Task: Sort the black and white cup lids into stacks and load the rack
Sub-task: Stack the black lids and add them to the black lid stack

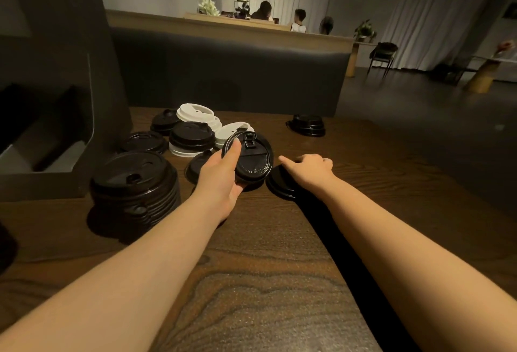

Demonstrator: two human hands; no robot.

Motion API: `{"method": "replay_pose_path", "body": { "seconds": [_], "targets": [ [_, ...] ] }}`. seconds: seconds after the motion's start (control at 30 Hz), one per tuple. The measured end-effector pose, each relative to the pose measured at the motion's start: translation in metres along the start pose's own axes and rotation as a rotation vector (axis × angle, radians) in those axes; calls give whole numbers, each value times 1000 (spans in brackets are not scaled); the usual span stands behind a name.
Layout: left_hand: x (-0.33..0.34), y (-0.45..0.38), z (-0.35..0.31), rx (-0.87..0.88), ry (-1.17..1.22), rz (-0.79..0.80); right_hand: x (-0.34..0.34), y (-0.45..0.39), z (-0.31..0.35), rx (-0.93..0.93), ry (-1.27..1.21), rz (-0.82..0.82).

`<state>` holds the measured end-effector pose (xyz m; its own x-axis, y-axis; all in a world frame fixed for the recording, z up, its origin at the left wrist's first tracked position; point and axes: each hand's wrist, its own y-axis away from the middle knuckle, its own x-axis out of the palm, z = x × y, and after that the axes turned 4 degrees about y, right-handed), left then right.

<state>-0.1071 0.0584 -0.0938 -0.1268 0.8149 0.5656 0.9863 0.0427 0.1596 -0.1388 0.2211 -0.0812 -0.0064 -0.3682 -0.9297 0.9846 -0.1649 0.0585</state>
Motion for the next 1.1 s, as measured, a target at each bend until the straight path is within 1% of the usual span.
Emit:
{"method": "replay_pose_path", "body": {
  "seconds": [0.03,0.1,0.13,0.2,0.3,0.37,0.43,0.5,0.6,0.67,0.7,0.77,0.8,0.87,0.93,0.97,1.03,1.1],
  "targets": [
    [0,0,0,-1,-8,-6,-3,3,0,22,-69,19],
    [1,1,0,0,-21,-1,-14,14,-1,57,-211,-17],
    [0,0,0,0,-24,2,-18,20,-2,66,-229,-20],
    [-1,-2,0,-1,-25,12,-24,35,-5,81,-232,42],
    [-3,-1,0,-10,-24,27,-19,59,-11,91,-102,92],
    [-2,1,-1,-24,-33,32,-10,63,-16,54,42,66],
    [-1,3,-2,-27,-11,35,-4,59,-21,2,78,39],
    [1,4,-3,-33,22,43,-4,56,-25,-60,-43,-9],
    [0,5,-5,-47,54,34,-11,54,-34,-197,-456,-57],
    [-1,4,-6,-52,80,35,-17,52,-40,-228,-687,-78],
    [-1,5,-7,-55,80,47,-19,50,-43,-214,-793,-62],
    [-1,6,-7,-60,59,72,-23,48,-42,-155,-1007,28],
    [-1,7,-7,-64,53,79,-24,49,-41,-150,-1076,63],
    [-1,8,-8,-79,63,78,-27,49,-40,-196,-1154,85],
    [-1,8,-10,-94,73,76,-31,52,-39,-256,-1186,62],
    [-1,9,-10,-97,63,81,-32,53,-39,-266,-1167,26],
    [1,9,-10,-97,17,99,-32,51,-40,-293,-1049,-57],
    [3,10,-9,-98,-43,124,-29,54,-37,-326,-951,-60]
  ]
}}
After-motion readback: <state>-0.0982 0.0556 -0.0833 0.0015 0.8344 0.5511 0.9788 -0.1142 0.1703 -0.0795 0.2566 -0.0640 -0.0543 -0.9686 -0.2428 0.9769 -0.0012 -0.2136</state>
